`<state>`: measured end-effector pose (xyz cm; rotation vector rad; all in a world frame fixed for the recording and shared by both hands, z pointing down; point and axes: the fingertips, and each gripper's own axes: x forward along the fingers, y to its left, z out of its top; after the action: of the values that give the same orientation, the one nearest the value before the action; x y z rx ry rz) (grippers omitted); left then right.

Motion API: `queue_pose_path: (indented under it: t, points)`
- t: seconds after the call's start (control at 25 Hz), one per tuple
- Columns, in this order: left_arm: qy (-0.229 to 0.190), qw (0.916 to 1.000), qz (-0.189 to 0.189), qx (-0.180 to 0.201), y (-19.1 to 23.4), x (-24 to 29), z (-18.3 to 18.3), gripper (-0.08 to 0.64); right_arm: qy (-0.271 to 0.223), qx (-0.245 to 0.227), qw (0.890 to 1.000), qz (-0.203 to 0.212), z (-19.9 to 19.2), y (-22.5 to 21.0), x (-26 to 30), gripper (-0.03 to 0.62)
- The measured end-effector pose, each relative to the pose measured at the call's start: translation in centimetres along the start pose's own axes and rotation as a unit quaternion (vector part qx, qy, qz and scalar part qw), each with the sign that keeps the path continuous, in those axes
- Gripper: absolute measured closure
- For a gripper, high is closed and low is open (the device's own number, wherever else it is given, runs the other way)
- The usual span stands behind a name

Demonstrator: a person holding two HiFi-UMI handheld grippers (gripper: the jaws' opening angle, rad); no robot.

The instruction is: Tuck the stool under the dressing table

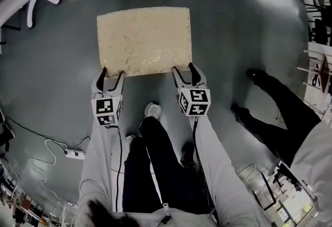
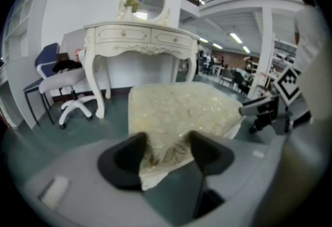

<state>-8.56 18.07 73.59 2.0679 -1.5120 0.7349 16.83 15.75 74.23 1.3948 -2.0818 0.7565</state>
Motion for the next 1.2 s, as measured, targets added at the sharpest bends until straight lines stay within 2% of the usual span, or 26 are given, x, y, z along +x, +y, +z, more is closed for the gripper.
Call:
queue_pose_path:
  t: [0.24,0.56,0.68,0.88,1.2]
  points:
    - [0.021,0.9998,0.005,0.006,-0.3,0.5,0.4,0.272,0.003,0.002,1.000,0.000,0.2,-0.5,0.4,0.318]
    - [0.024,0.9997,0.005,0.009,0.1,0.8,0.2,0.275,0.003,0.005,1.000,-0.006,0.2,-0.2,0.5,0.318]
    - [0.018,0.9996,0.008,0.020,0.8,2.4,1.8,0.276,-0.009,0.017,1.000,-0.014,1.2,-0.8,1.3,0.319]
    - [0.015,0.9991,-0.009,0.039,2.4,5.5,4.7,0.275,-0.016,0.030,0.999,-0.025,3.2,-1.5,3.4,0.318]
    - [0.014,0.9985,-0.024,0.046,4.0,7.8,7.3,0.273,-0.010,0.041,0.998,-0.039,5.4,-1.8,5.5,0.318]
